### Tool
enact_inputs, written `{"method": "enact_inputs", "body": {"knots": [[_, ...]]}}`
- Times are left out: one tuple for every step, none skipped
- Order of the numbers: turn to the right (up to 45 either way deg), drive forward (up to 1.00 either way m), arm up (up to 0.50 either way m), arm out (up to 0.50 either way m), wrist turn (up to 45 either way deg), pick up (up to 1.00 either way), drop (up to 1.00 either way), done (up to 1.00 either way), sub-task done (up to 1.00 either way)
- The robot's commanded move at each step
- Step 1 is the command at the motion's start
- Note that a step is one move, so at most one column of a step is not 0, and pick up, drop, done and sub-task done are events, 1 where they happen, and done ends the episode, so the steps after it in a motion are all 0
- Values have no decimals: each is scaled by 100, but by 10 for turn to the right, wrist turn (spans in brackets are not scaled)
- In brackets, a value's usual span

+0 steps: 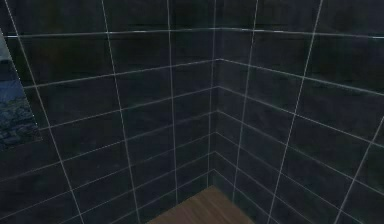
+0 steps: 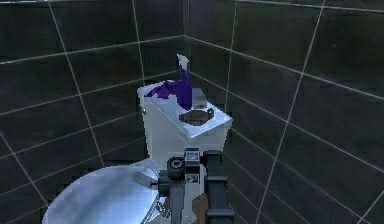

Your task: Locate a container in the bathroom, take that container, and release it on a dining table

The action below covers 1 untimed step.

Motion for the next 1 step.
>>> {"method": "enact_inputs", "body": {"knots": [[0,0,0,0,450,0,0,0,0]]}}
